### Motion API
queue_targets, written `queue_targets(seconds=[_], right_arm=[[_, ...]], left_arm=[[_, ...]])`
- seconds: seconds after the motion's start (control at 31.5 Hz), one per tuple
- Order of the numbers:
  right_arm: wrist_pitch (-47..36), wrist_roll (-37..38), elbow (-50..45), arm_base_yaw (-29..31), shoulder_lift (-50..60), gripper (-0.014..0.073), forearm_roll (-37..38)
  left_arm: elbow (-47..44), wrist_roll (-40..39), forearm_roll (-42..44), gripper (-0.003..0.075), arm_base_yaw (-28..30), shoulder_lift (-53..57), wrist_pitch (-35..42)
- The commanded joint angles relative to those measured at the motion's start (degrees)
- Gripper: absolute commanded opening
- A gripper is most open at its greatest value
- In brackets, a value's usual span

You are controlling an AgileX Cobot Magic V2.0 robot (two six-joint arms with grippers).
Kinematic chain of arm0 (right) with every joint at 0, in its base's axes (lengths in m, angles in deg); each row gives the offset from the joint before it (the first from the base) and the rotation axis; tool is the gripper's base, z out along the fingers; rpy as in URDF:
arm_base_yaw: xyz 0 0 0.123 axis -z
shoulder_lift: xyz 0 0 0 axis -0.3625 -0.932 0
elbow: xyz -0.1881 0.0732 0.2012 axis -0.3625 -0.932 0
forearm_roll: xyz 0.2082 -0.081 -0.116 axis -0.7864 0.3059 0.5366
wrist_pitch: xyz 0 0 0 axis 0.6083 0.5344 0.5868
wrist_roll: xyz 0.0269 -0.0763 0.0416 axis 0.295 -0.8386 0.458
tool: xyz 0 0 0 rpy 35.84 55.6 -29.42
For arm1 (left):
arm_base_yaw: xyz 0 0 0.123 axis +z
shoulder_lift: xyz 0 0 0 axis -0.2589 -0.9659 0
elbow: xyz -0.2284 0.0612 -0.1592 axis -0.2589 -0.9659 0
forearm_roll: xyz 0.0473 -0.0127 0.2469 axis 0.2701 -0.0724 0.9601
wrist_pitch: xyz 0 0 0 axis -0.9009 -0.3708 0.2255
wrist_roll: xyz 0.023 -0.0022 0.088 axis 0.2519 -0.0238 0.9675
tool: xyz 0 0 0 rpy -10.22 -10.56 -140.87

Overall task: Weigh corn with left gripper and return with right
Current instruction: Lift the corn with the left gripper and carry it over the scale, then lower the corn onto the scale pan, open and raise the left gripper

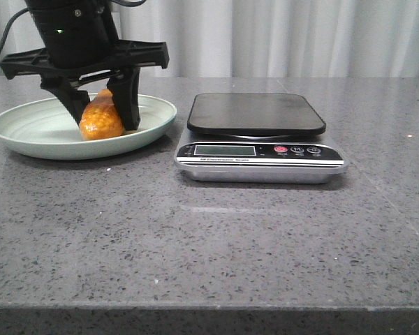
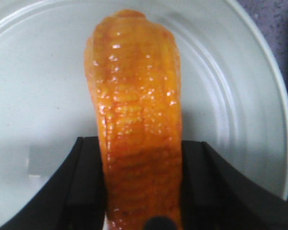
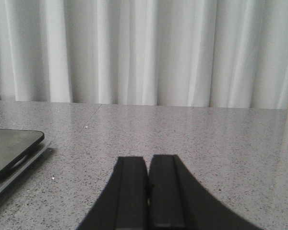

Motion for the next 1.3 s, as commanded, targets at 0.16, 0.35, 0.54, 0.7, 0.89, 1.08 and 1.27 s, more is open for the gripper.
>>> queue_targets(seconds=[0.16, 0.35, 0.54, 0.7, 0.89, 1.08, 1.27], right_arm=[[-4.10, -0.15, 0.49, -0.08, 0.90, 0.0144, 0.76], [-4.10, -0.15, 0.49, -0.08, 0.90, 0.0144, 0.76], [-4.10, -0.15, 0.49, -0.08, 0.90, 0.0144, 0.76], [-4.10, -0.15, 0.49, -0.08, 0.90, 0.0144, 0.76], [-4.10, -0.15, 0.49, -0.06, 0.95, 0.0144, 0.76], [-4.10, -0.15, 0.49, -0.06, 0.95, 0.0144, 0.76], [-4.10, -0.15, 0.49, -0.06, 0.95, 0.0144, 0.76]], left_arm=[[9.02, 2.93, -0.24, 0.0127, -4.57, 2.79, 1.68], [15.42, 2.92, -0.13, 0.0129, -10.32, 0.87, 3.43], [21.66, 2.92, 0.42, 0.0129, -15.04, -4.08, 1.21], [24.42, 2.92, 1.26, 0.0139, -16.49, -7.19, -0.88], [24.78, 2.71, 1.01, 0.0258, -16.49, -8.59, -3.19], [24.78, 2.71, 0.62, 0.0467, -16.49, -8.69, -4.41], [25.66, 2.71, -0.13, 0.0493, -16.49, -8.02, -5.78]])
